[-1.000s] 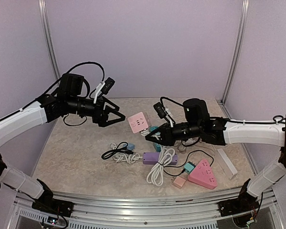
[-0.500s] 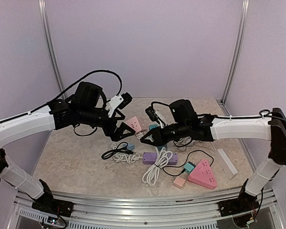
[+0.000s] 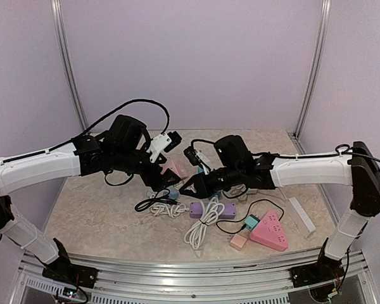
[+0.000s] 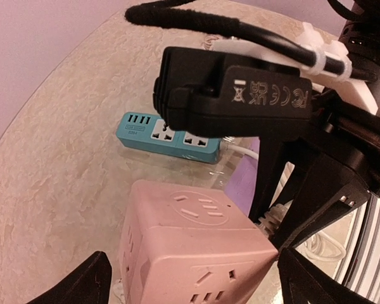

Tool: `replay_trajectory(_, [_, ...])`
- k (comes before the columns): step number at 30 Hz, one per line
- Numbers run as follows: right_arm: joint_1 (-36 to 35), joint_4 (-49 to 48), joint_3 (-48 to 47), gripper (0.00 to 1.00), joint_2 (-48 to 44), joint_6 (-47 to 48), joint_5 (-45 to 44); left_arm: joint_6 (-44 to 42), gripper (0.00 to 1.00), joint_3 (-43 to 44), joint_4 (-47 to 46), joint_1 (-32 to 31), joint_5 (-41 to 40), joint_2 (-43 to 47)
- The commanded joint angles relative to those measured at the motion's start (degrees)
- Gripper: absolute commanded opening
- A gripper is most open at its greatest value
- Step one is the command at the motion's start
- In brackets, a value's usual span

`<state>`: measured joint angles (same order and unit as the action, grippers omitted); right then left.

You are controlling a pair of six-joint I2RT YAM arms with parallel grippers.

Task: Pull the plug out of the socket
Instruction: Remove the plug from the socket.

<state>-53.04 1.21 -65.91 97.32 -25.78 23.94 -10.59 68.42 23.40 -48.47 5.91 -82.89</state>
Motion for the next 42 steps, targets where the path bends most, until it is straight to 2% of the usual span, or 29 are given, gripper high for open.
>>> replay_trajectory(1, [-0.81, -1.56, -2.88, 0.0, 0.32, 0.02, 0.57, -0.48, 0.87, -0.93, -0.44, -0.49, -0.23, 1.07])
replay_trajectory(9, [-1.01, -0.21, -3.89, 0.0, 0.97, 0.16, 0.96, -0.8, 0.86, -0.57, -0.02, -0.92, -1.84, 0.1])
replay_trajectory(14, [-1.44, 0.3, -4.73, 0.0, 1.72, 0.24, 1.44, -1.5, 0.82, -0.65, 0.16, -1.51, -3.71, -0.14])
replay_trajectory(26, [-1.95, 1.76, -6.21, 0.0, 1.97, 0.73, 1.54, -2.06, 0.82, -0.22, 1.3, -2.41, -5.7, -1.53])
replay_trajectory(30, [-1.97, 1.89, -6.21, 0.0, 1.59, 0.86, 1.47, -2.07, 0.82, 0.11, 1.94, -2.42, -8.79, -2.24])
replay_trajectory(31, [-1.93, 1.87, -6.19, 0.0, 1.5, 0.85, 1.46, -1.92, 0.81, 0.27, 2.16, -2.42, -8.96, -2.42])
replay_trajectory(34, [-1.9, 1.74, -5.72, 0.0, 1.56, 0.83, 1.45, -1.82, 0.69, 0.04, 1.68, -2.42, -8.17, -2.08])
replay_trajectory(38, [-1.98, 1.43, -5.25, 0.0, 1.76, 0.73, 1.55, -1.65, 0.66, -0.48, 0.76, -2.31, -7.02, -1.2])
replay_trajectory(42, [-1.99, 1.36, -5.04, 0.0, 1.53, 0.73, 1.2, -1.38, 0.58, -1.02, -0.03, -2.16, -5.56, -0.24])
